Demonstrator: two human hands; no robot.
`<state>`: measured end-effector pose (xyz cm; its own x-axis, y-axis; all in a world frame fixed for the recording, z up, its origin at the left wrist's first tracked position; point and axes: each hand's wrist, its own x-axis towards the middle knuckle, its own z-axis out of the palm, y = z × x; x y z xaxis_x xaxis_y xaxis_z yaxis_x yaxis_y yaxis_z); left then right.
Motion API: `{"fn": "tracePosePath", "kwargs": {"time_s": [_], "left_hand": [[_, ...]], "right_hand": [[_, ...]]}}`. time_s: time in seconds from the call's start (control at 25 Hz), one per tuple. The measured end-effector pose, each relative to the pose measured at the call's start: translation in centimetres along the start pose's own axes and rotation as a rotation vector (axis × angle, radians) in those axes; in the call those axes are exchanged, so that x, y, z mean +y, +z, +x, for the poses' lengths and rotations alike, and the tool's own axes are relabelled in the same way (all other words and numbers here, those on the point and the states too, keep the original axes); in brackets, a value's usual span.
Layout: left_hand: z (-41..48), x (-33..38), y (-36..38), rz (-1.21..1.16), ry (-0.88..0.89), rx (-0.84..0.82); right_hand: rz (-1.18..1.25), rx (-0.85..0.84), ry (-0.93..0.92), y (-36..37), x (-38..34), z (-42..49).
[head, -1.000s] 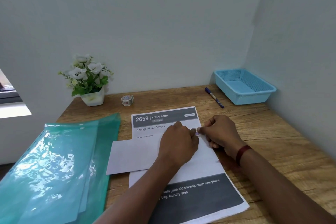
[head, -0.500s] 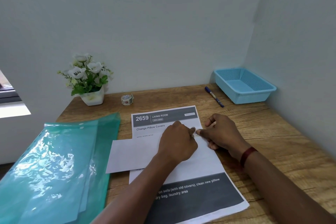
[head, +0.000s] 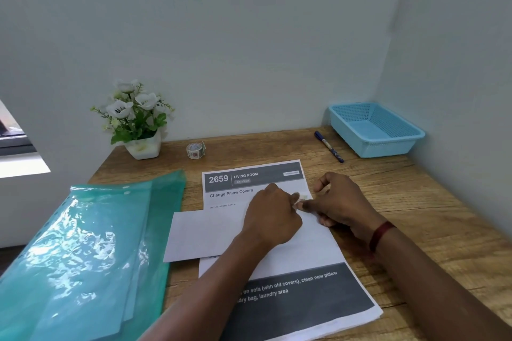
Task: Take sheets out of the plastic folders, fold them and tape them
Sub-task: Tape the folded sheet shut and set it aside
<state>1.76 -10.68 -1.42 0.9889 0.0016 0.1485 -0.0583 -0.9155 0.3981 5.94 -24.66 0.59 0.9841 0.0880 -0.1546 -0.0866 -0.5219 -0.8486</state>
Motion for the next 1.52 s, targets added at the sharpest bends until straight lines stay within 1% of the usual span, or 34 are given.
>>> {"fn": "tracePosePath", "kwargs": {"time_s": [0.2,0.24,0.28,0.36,0.4,0.44,0.48,0.52,0.56,0.6,0.68,0.76,0.84,0.92,1.0,1.04,1.12,1.24,1.36,1.52], "left_hand": [[-0.2,-0.1,0.0,0.02,-0.01,-0.028],[-0.2,-0.2,-0.1,-0.008,-0.018,-0.033],[-0.4,-0.2,-0.4,-0.081,-0.036,-0.026],[-0.8,-0.2,-1.8,-0.363,-0.12,0.025],[-0.9,-0.3,-2.7,-0.521,-0.163,0.06],[-1.1,-0.6,-3.9,-0.619,-0.192,0.12],[-1.4,-1.2,-5.4,-0.633,-0.19,0.186],[-1.7,-2.3,-7.1,-0.556,-0.157,0.224],[-2.1,-3.3,-8.9,-0.418,-0.107,0.218],[-2.8,-4.4,-10.8,-0.245,-0.046,0.152],[-4.3,-6.9,-13.9,0.036,0.024,-0.057],[-5.2,-8.9,-14.9,0.198,-0.006,-0.234],[-5.3,-10.4,-14.5,0.239,-0.047,-0.354],[-5.2,-11.1,-13.6,0.268,-0.067,-0.444],[-5.1,-11.5,-12.8,0.291,-0.065,-0.441],[-5.1,-11.6,-12.5,0.282,-0.056,-0.406],[-5.2,-11.6,-12.2,0.259,-0.037,-0.345],[-5.4,-11.5,-12.4,0.179,-0.036,-0.322],[-5.7,-11.4,-13.3,-0.035,-0.037,-0.2],[-7.0,-10.0,-15.0,-0.422,-0.06,-0.119]], "right_hand": [[0.004,0.004,0.009,0.0,-0.1,-0.3],[0.018,0.011,0.008,0.1,0.0,-0.4],[0.059,0.019,0.007,0.1,0.2,-0.6],[0.182,0.069,-0.018,-0.1,0.2,-1.3],[0.209,0.143,-0.061,-0.2,0.3,-1.5],[0.208,0.256,-0.132,-0.5,0.3,-1.9],[0.215,0.383,-0.222,-0.9,0.2,-2.4],[0.248,0.489,-0.315,-1.4,0.1,-3.0],[0.294,0.543,-0.383,-2.0,0.0,-4.0],[0.332,0.55,-0.432,-2.6,0.0,-5.2],[0.296,0.477,-0.505,-3.7,0.0,-8.1],[0.145,0.348,-0.546,-4.0,-0.3,-11.4],[0.06,0.114,-0.543,-2.9,-1.3,-14.1],[-0.043,-0.104,-0.48,-1.0,-1.9,-15.1],[-0.167,-0.233,-0.43,1.1,-1.8,-15.0],[-0.19,-0.256,-0.411,2.1,-1.7,-14.8],[-0.163,-0.254,-0.387,3.7,-1.4,-14.3],[-0.125,-0.222,-0.382,4.9,-1.5,-14.0],[-0.11,-0.193,-0.362,5.0,-1.8,-13.8],[-0.023,-0.214,-0.272,4.6,-2.0,-13.8]]}}
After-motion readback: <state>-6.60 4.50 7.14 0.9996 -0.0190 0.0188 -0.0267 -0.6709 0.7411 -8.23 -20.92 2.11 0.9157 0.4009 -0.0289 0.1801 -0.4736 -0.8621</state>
